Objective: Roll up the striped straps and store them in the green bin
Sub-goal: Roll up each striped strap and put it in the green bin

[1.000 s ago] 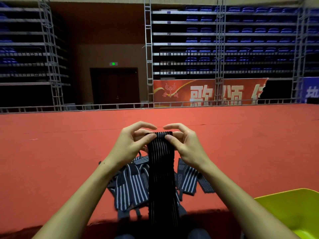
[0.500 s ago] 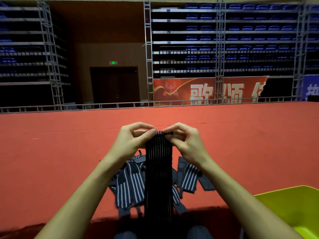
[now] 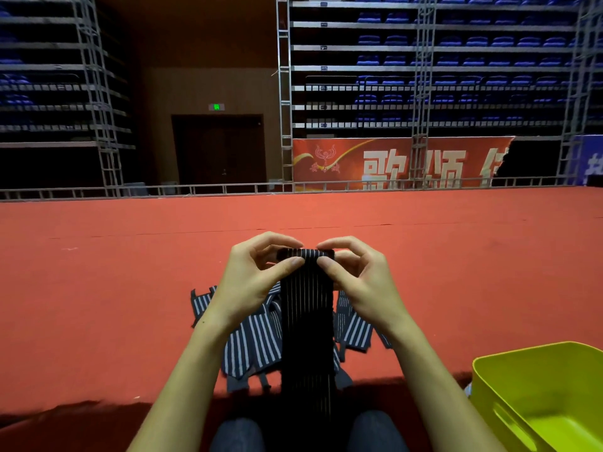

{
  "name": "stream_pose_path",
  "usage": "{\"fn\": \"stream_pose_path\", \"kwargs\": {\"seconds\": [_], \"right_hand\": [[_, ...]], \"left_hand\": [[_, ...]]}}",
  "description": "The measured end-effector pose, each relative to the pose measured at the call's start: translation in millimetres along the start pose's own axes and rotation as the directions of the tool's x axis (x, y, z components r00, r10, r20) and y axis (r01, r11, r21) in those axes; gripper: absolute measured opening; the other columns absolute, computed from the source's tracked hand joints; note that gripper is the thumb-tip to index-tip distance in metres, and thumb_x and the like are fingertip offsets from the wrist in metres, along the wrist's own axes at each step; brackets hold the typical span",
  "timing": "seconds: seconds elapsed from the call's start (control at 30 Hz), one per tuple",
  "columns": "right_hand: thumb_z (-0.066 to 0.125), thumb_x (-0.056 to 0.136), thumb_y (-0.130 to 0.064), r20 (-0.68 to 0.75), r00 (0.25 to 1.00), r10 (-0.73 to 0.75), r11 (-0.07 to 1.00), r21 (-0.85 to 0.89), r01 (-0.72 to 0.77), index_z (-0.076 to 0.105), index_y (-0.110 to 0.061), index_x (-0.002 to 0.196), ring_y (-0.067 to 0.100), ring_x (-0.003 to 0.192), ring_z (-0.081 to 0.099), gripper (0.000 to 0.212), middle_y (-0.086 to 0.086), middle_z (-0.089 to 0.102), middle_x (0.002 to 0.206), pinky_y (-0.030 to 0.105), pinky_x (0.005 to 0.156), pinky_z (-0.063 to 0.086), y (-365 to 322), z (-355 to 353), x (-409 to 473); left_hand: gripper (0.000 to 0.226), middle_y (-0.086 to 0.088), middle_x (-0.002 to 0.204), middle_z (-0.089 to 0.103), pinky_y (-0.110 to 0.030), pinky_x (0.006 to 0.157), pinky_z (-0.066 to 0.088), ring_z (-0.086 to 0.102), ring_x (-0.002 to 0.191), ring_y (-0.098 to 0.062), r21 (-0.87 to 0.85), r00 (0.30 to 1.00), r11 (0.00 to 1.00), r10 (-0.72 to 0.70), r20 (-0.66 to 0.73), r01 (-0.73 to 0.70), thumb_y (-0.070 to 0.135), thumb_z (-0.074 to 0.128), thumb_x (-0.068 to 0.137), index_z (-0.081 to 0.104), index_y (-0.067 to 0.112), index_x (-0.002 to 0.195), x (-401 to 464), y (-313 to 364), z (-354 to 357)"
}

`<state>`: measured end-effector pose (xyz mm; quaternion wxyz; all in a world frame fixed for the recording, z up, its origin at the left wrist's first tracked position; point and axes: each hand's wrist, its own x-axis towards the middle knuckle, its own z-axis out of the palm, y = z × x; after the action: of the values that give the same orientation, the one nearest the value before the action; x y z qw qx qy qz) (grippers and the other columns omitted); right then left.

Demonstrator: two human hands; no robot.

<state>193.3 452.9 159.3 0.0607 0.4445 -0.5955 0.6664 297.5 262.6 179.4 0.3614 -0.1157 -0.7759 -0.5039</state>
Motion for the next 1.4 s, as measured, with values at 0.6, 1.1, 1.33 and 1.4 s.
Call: {"fn": "stream_pose_path", "kwargs": {"seconds": [0.6, 1.1, 1.33, 1.4], "right_hand": [[0.072, 0.104, -0.027, -0.01, 0.999, 0.047, 0.998, 0.041, -0.047, 0.071, -0.023, 0.121, 0.031, 0.096, 0.08, 0.018, 0.013, 0.08, 0.1, 0.063, 0.088, 0.062, -0.8, 11.4, -18.3], [0.075, 0.097, -0.001, -0.052, 0.999, -0.006, 0.999, 0.039, 0.008, 0.07, -0.027, 0.118, 0.028, 0.107, 0.076, 0.033, 0.006, 0.078, 0.114, 0.051, 0.093, 0.062, 0.1, 10.9, -16.2], [0.079, 0.096, -0.031, -0.043, 0.993, 0.114, 0.992, 0.066, -0.111, 0.07, -0.037, 0.128, 0.023, 0.102, 0.079, 0.034, 0.007, 0.078, 0.114, 0.055, 0.091, 0.065, -5.4, 8.3, -21.5], [0.077, 0.098, -0.036, -0.036, 0.993, 0.115, 0.993, 0.045, -0.113, 0.071, -0.037, 0.126, 0.024, 0.098, 0.079, 0.029, 0.008, 0.079, 0.11, 0.059, 0.089, 0.064, -6.1, 9.3, -20.9]], "left_hand": [[0.017, -0.008, 0.109, 0.08, -0.033, 0.09, 0.063, 0.078, 0.107, -0.024, -0.106, 0.999, 0.994, -0.034, -0.029, 0.031, 0.005, 0.071, 0.101, 0.074, 0.012, 0.117, -28.2, -1.4, 11.5], [0.017, -0.013, 0.1, 0.081, -0.054, 0.081, 0.066, 0.08, 0.097, -0.033, -0.08, 0.993, 0.992, -0.103, -0.061, 0.098, 0.019, 0.072, 0.103, 0.075, 0.019, 0.12, -31.5, 5.0, 6.5], [0.019, -0.009, 0.104, 0.081, -0.03, 0.087, 0.063, 0.079, 0.105, -0.024, -0.072, 0.999, 0.997, -0.036, -0.029, 0.034, 0.003, 0.07, 0.102, 0.074, 0.012, 0.118, -31.7, 2.0, 3.8], [0.02, -0.009, 0.106, 0.081, -0.032, 0.091, 0.063, 0.079, 0.106, -0.024, -0.072, 0.999, 0.997, -0.029, -0.032, 0.026, 0.002, 0.07, 0.101, 0.075, 0.012, 0.117, -32.3, 2.3, 4.9]]}}
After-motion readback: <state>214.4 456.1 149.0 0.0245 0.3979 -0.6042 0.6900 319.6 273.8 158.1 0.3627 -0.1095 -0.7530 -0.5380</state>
